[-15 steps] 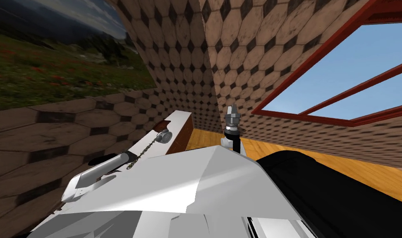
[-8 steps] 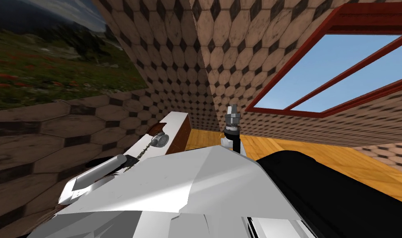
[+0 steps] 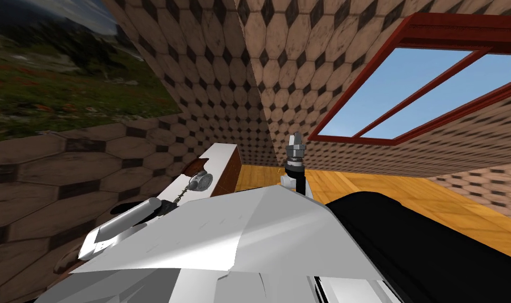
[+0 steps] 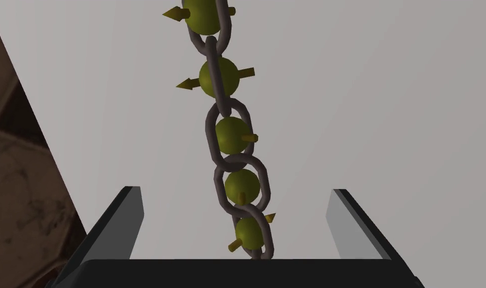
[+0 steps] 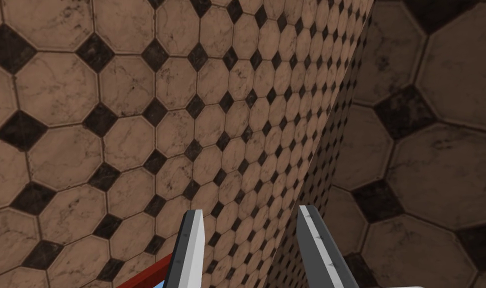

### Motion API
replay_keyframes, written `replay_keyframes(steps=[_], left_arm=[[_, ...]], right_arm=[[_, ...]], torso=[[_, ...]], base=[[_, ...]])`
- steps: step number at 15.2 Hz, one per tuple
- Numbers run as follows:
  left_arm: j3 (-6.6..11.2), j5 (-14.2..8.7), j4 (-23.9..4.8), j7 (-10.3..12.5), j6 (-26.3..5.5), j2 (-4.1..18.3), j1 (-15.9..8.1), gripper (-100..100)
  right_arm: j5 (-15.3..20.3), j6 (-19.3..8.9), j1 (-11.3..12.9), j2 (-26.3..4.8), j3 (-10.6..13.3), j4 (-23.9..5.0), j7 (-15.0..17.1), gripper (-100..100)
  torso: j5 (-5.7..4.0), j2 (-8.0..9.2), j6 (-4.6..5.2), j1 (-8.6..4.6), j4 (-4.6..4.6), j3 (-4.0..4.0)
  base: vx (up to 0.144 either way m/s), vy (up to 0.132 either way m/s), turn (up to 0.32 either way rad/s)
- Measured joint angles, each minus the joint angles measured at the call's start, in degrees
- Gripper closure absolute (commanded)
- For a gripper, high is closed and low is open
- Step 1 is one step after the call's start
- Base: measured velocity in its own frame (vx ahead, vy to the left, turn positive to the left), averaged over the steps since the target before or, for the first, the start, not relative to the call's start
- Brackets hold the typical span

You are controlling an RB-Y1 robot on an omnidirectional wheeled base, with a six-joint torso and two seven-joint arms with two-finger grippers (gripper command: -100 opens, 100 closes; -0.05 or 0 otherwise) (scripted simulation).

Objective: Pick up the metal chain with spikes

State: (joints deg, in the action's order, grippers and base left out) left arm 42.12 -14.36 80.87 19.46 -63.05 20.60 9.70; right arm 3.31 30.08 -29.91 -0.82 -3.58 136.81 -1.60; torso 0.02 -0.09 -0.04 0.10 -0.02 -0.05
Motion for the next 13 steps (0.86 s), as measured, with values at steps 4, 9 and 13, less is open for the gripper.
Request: replay_keyframes(steps=[4,9,13], left_arm=[[-0.66,0.3,-1.9,-0.2,2.5,-0.5,-0.2,100],[-0.62,0.3,-1.9,-0.1,2.5,-0.5,-0.2,100],[0.18,-0.2,0.1,0.0,0.0,0.2,0.0,100]], right_arm=[[0.0,0.0,0.0,0.0,0.0,0.0,0.0,0],[0.0,0.0,0.0,0.0,0.0,0.0,0.0,0],[0.0,0.0,0.0,0.0,0.0,0.0,0.0,0]], torso=[[0.01,-0.02,0.01,0.02,-0.01,-0.01],[-0.02,0.05,0.04,-0.08,0.00,0.02],[-0.11,0.18,0.05,-0.36,0.03,0.10]], base=[[0.021,0.032,0.015],[-0.004,-0.005,-0.009],[-0.027,-0.047,-0.031]])
